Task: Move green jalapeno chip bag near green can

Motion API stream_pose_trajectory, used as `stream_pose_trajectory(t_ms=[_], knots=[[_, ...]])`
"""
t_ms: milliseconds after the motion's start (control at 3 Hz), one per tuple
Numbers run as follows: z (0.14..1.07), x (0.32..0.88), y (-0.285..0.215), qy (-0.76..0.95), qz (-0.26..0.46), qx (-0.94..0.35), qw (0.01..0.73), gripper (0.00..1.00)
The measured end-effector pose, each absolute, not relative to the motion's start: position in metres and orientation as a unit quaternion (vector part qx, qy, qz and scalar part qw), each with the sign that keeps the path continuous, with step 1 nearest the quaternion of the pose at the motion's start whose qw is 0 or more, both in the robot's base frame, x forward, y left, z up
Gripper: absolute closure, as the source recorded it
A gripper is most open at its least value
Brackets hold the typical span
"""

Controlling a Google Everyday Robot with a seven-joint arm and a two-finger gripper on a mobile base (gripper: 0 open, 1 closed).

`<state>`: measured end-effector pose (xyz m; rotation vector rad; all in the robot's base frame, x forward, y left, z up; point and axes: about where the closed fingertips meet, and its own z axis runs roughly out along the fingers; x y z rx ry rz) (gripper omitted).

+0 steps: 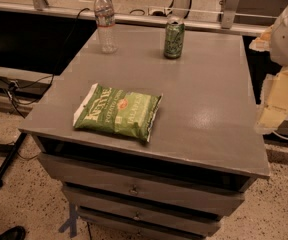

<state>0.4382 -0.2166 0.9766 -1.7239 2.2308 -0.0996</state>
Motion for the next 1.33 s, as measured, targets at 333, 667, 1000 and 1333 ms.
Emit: stream_pose_trajectory(t_ms=[333, 667, 1000, 1333], knots=[[0.977, 0.438, -0.217, 0.781, -0.035, -0.603, 0.160, 0.00], [0.972, 0.455, -0.200, 0.772, -0.011, -0.605, 0.195, 0.00], [0.950, 0.491, -0.154, 0.759, 0.045, -0.602, 0.243, 0.00], [0.927, 0.511, -0.109, 0.756, 0.103, -0.588, 0.267, 0.00]])
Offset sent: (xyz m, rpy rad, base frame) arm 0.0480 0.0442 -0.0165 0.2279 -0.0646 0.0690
